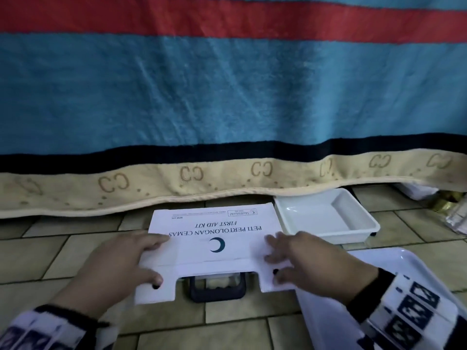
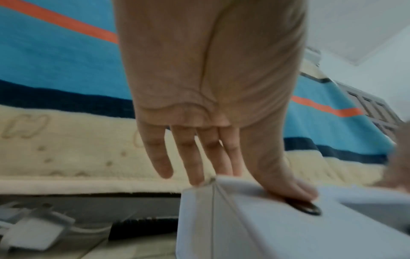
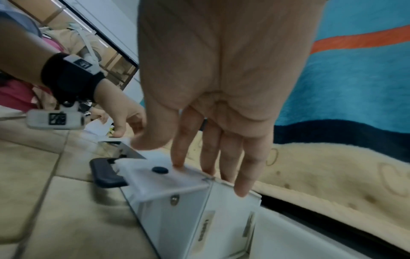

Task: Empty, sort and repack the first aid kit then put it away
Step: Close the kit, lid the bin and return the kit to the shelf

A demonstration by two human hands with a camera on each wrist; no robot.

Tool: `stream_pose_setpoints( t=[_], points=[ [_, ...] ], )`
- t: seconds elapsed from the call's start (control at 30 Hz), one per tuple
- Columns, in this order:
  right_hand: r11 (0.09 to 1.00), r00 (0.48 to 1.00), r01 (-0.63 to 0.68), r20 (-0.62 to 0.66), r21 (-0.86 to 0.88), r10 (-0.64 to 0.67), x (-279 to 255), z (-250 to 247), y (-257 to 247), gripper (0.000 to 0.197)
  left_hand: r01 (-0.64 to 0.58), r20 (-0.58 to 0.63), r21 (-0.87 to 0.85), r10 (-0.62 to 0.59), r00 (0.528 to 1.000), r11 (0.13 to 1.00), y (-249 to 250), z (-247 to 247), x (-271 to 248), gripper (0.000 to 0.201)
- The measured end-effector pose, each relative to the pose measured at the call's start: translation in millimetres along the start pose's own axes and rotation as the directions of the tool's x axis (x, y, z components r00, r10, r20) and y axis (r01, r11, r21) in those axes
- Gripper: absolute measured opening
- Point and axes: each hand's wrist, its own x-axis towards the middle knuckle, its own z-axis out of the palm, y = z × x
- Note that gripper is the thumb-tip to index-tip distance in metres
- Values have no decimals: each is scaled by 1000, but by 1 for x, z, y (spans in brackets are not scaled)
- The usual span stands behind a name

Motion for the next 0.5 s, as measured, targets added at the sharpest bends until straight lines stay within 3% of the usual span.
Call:
stream_pose_setpoints(
  t=[0.1,0.23,0.4,0.5],
  points=[
    [998,990,-64,-125,13,65,11,0,0,41,-20,-54,63,24,998,998,0,8,9,75],
    [992,991,-77,-114,-97,66,21,8,-6,35,-59,-89,-67,53,995,996,-10,18,9,69],
    [986,978,-147,-137,76,156,23,18,-10,46,-110,-98,-111,99,990,988,-16,25,14,72],
    [985,975,-157,-145,70,166,23,19,-13,46,-114,-107,-88,104,989,990,-16,26,16,70]
  ],
)
